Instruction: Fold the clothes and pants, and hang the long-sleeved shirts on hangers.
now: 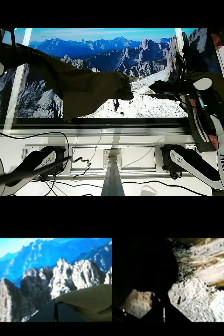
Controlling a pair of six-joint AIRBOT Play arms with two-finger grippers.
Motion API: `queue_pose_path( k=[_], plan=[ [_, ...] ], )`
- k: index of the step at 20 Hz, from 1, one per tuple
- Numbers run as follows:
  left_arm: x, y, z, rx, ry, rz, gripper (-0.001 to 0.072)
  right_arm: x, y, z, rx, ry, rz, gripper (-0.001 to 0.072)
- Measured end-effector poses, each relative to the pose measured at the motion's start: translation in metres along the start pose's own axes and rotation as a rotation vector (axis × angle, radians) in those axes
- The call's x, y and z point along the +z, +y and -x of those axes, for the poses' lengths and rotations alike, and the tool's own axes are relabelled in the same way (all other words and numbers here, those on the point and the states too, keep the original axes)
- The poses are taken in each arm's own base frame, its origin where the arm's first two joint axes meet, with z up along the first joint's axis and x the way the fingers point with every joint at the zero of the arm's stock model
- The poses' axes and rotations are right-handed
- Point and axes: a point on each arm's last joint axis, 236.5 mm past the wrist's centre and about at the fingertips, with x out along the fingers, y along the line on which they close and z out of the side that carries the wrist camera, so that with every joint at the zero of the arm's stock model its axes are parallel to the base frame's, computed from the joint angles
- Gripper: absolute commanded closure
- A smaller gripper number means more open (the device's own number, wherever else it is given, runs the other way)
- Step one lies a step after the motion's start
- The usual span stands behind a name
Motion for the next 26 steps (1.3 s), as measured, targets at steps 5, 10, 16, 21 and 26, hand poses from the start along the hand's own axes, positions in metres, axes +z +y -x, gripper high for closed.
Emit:
queue_pose_path(
  k=[5, 10, 16, 21, 26],
  plan=[
    [-0.001, 0.0, -0.004, -0.002, 0.004, 0.029, 0.0692, -0.004, 0.009, -0.052, -0.018, -0.014, -0.074, 0.0242],
    [-0.001, -0.001, -0.005, -0.004, 0.004, 0.038, 0.0693, -0.035, 0.013, -0.098, 0.003, 0.121, -0.155, 0.022],
    [-0.001, -0.001, -0.005, -0.004, 0.004, 0.04, 0.0693, -0.009, 0.038, -0.134, 0.057, 0.159, -0.151, 0.0327],
    [-0.001, -0.001, -0.005, -0.004, 0.004, 0.04, 0.0693, -0.007, 0.037, -0.166, 0.055, 0.232, -0.226, 0.0666],
    [-0.001, -0.001, -0.005, -0.003, 0.004, 0.08, 0.0693, 0.008, 0.048, -0.169, 0.073, 0.244, -0.203, 0.0693]
  ],
)
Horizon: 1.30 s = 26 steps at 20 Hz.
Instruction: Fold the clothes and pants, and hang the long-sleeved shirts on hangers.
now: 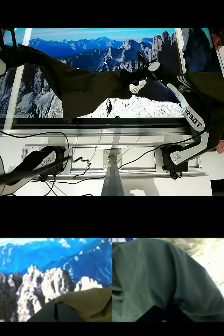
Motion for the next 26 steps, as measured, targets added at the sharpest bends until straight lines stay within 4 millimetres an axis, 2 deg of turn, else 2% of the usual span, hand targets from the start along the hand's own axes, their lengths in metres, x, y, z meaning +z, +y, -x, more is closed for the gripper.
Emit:
queue_pose_path(
  k=[2, 5, 10, 14, 17, 20, 23, 26],
  plan=[
    [0.0, 0.001, 0.0, 0.003, 0.001, 0.014, 0.0694, 0.008, 0.004, 0.013, -0.022, 0.004, 0.075, 0.0692],
    [-0.001, 0.011, 0.0, 0.036, 0.0, 0.016, 0.0694, 0.025, 0.011, 0.056, -0.074, -0.023, 0.203, 0.0692],
    [0.001, 0.037, 0.004, 0.097, -0.025, 0.085, 0.0693, 0.052, 0.032, 0.167, -0.159, -0.19, 0.364, 0.0692],
    [0.007, 0.046, 0.018, 0.123, -0.06, 0.11, 0.0693, 0.056, 0.063, 0.26, -0.197, -0.385, 0.459, 0.0692],
    [0.02, 0.05, 0.041, 0.144, -0.118, 0.113, 0.0693, 0.043, 0.091, 0.317, -0.207, -0.514, 0.526, 0.0692],
    [0.046, 0.056, 0.08, 0.178, -0.244, 0.113, 0.0694, 0.021, 0.118, 0.364, -0.201, -0.626, 0.59, 0.0692],
    [0.073, 0.06, 0.128, 0.217, -0.392, 0.112, 0.0695, -0.009, 0.142, 0.395, -0.168, -0.683, 0.634, 0.0692],
    [0.093, 0.064, 0.17, 0.241, -0.527, 0.15, 0.0695, -0.039, 0.169, 0.413, -0.079, -0.714, 0.662, 0.0692]
  ],
)
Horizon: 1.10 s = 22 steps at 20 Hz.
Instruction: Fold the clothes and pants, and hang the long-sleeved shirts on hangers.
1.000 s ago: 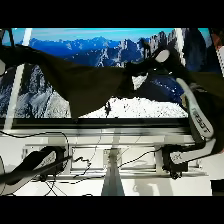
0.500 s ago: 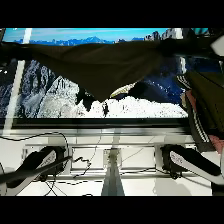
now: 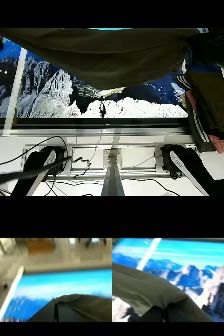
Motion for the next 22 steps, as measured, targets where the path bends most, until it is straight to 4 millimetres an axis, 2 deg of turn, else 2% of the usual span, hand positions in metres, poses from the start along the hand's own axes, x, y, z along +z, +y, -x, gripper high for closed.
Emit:
queue_pose_path(
  k=[1, 3, 5, 8, 10, 12, 13, 14, 15, 17, 19, 20, 21, 22],
  plan=[
    [0.006, 0.001, 0.004, 0.003, -0.02, 0.015, 0.0696, 0.001, 0.009, 0.006, 0.023, -0.008, -0.004, 0.0692],
    [0.005, 0.001, 0.004, 0.002, -0.016, 0.041, 0.0696, -0.007, 0.016, 0.009, 0.052, 0.013, -0.023, 0.0692],
    [-0.015, -0.004, -0.011, -0.011, 0.054, 0.09, 0.0695, -0.027, 0.015, -0.002, 0.07, 0.068, -0.063, 0.0692],
    [-0.078, -0.033, -0.053, -0.078, 0.254, 0.167, 0.0694, -0.079, -0.002, -0.041, 0.07, 0.181, -0.154, 0.0692],
    [-0.134, -0.063, -0.086, -0.131, 0.412, 0.19, 0.0693, -0.116, -0.019, -0.073, 0.049, 0.23, -0.224, 0.0692],
    [-0.18, -0.091, -0.114, -0.173, 0.511, 0.21, 0.0693, -0.148, -0.041, -0.104, 0.006, 0.248, -0.287, 0.0692],
    [-0.197, -0.104, -0.125, -0.193, 0.54, 0.233, 0.0624, -0.159, -0.051, -0.117, -0.018, 0.244, -0.316, 0.0692],
    [-0.211, -0.117, -0.134, -0.21, 0.561, 0.263, 0.0356, -0.17, -0.063, -0.13, -0.044, 0.239, -0.344, 0.0691],
    [-0.224, -0.129, -0.142, -0.226, 0.581, 0.3, 0.0021, -0.178, -0.072, -0.14, -0.066, 0.236, -0.366, 0.0691],
    [-0.243, -0.145, -0.148, -0.244, 0.624, 0.352, 0.0016, -0.191, -0.09, -0.156, -0.111, 0.223, -0.4, 0.0691],
    [-0.264, -0.155, -0.141, -0.264, 0.712, 0.371, 0.0019, -0.199, -0.101, -0.166, -0.137, 0.219, -0.418, 0.0692],
    [-0.277, -0.158, -0.132, -0.273, 0.779, 0.373, 0.0045, -0.203, -0.104, -0.169, -0.146, 0.222, -0.423, 0.0691],
    [-0.29, -0.161, -0.121, -0.285, 0.85, 0.368, 0.0184, -0.205, -0.107, -0.171, -0.152, 0.222, -0.425, 0.0691],
    [-0.303, -0.165, -0.107, -0.304, 0.927, 0.352, 0.0256, -0.206, -0.109, -0.173, -0.159, 0.217, -0.426, 0.0691]
  ],
)
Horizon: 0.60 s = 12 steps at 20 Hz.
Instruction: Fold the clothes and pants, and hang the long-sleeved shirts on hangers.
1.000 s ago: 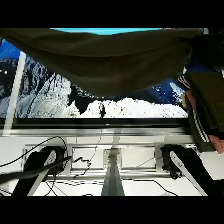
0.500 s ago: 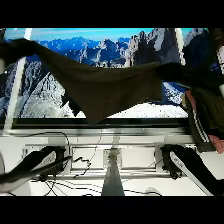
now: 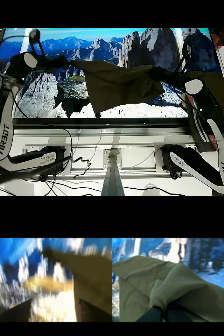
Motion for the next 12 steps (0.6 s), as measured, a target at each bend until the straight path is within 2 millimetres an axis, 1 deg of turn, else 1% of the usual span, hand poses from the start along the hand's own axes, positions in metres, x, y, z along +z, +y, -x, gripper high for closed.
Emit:
queue_pose_path(
  k=[2, 3, 4, 5, 6, 7, 8, 9, 11, 12],
  plan=[
    [-0.039, -0.004, -0.004, -0.018, 0.155, -0.018, 0.026, -0.001, -0.003, -0.003, -0.007, 0.002, 0.0, 0.0691],
    [-0.058, -0.009, -0.005, -0.04, 0.224, -0.032, 0.0332, 0.0, -0.004, -0.003, -0.009, -0.003, -0.001, 0.0692],
    [-0.077, -0.017, -0.006, -0.074, 0.287, -0.053, 0.0356, -0.001, -0.005, -0.004, -0.012, -0.001, 0.001, 0.0692],
    [-0.096, -0.027, -0.007, -0.117, 0.347, -0.074, 0.0344, -0.001, -0.005, -0.004, -0.012, 0.0, 0.0, 0.0692],
    [-0.114, -0.038, -0.007, -0.163, 0.394, -0.088, 0.0317, -0.002, -0.005, -0.004, -0.013, 0.0, 0.001, 0.0692],
    [-0.13, -0.047, -0.009, -0.203, 0.433, -0.101, 0.0239, -0.002, -0.006, -0.005, -0.014, 0.001, 0.0, 0.0691],
    [-0.144, -0.054, -0.01, -0.231, 0.468, -0.108, 0.0197, -0.002, -0.006, -0.005, -0.015, 0.003, 0.001, 0.0692],
    [-0.158, -0.06, -0.011, -0.257, 0.504, -0.11, 0.0198, -0.002, -0.006, -0.005, -0.015, 0.003, 0.002, 0.0692],
    [-0.18, -0.07, -0.016, -0.296, 0.565, -0.111, 0.0204, -0.002, -0.006, -0.005, -0.016, 0.003, 0.003, 0.0691],
    [-0.19, -0.076, -0.019, -0.314, 0.594, -0.108, 0.0256, -0.002, -0.006, -0.005, -0.016, 0.003, 0.004, 0.0692]
  ],
)
